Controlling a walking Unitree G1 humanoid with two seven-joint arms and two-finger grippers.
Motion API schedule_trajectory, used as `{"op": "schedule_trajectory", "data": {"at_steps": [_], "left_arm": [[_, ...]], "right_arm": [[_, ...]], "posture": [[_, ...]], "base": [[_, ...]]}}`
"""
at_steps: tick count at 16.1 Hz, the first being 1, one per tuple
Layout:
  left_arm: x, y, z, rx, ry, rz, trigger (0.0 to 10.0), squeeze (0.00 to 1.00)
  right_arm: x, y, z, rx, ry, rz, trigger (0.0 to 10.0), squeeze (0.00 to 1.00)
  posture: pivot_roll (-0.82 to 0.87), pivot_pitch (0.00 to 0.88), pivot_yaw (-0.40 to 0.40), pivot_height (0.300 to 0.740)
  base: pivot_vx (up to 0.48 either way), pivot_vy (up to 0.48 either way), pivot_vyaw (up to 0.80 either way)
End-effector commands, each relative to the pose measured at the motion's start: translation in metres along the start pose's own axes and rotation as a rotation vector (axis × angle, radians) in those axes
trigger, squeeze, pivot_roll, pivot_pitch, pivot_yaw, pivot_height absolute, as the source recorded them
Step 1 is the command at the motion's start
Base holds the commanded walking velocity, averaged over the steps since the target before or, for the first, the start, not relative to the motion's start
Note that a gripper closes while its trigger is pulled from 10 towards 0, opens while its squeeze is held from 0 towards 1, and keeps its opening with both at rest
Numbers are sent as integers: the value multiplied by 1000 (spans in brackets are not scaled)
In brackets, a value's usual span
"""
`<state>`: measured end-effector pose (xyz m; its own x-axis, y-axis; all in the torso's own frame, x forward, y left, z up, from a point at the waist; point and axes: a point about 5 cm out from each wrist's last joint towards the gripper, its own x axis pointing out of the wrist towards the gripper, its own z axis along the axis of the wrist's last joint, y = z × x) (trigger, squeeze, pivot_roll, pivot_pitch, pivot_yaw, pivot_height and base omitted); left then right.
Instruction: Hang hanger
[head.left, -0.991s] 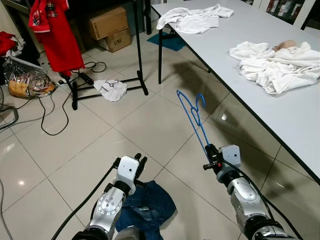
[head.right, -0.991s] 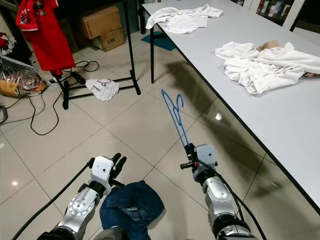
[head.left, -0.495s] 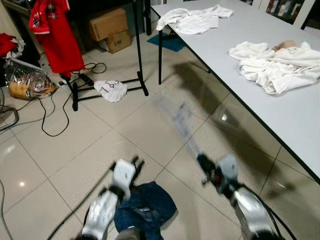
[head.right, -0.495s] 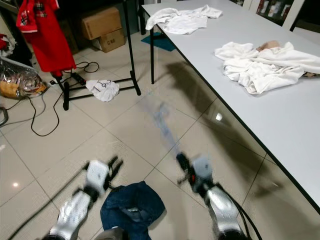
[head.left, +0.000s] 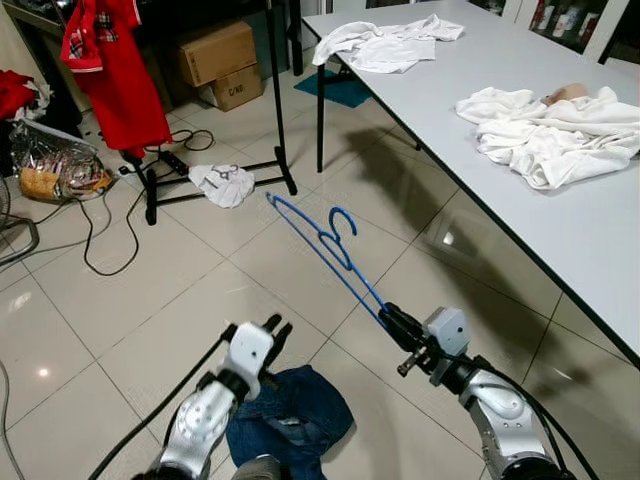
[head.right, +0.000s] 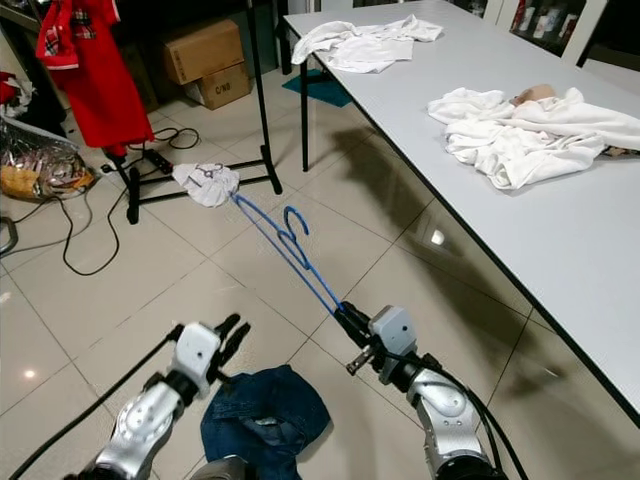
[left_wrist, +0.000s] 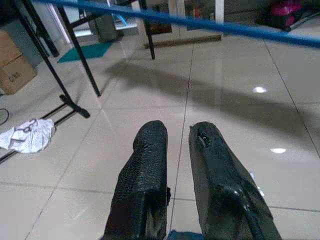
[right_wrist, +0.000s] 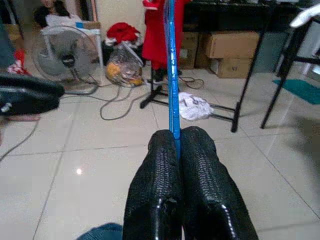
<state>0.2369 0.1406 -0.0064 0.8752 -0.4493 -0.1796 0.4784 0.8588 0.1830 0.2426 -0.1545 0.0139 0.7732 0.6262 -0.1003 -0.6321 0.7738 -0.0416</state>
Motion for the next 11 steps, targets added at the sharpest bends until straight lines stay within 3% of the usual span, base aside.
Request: {"op": "schedule_trajectory", "data": {"at_steps": [1, 6, 8, 9, 11], "left_arm": [[-1, 2, -3, -19, 24, 8, 10000, 0], [3, 8, -7, -226, 58, 98, 10000, 0], [5, 8, -6, -203, 54, 90, 10000, 0], [5, 5, -5, -149, 58, 63, 10000, 0], [4, 1, -7, -145, 62, 45, 10000, 0]], "right_arm": [[-2, 0, -4, 6, 25, -20, 10000, 0], [2, 3, -2, 13, 15, -48, 10000, 0], [3, 3, -1, 8, 9, -52, 10000, 0], [4, 3, 0, 6, 5, -56, 10000, 0], [6, 1, 3, 6, -8, -64, 10000, 0]], "posture": [[-77, 0, 82, 740], [-86, 0, 85, 740], [-86, 0, 81, 740], [-85, 0, 78, 740], [-85, 0, 78, 740]], "base": [[0, 0, 0], [0, 0, 0], [0, 0, 0], [0, 0, 0], [0, 0, 0]]}}
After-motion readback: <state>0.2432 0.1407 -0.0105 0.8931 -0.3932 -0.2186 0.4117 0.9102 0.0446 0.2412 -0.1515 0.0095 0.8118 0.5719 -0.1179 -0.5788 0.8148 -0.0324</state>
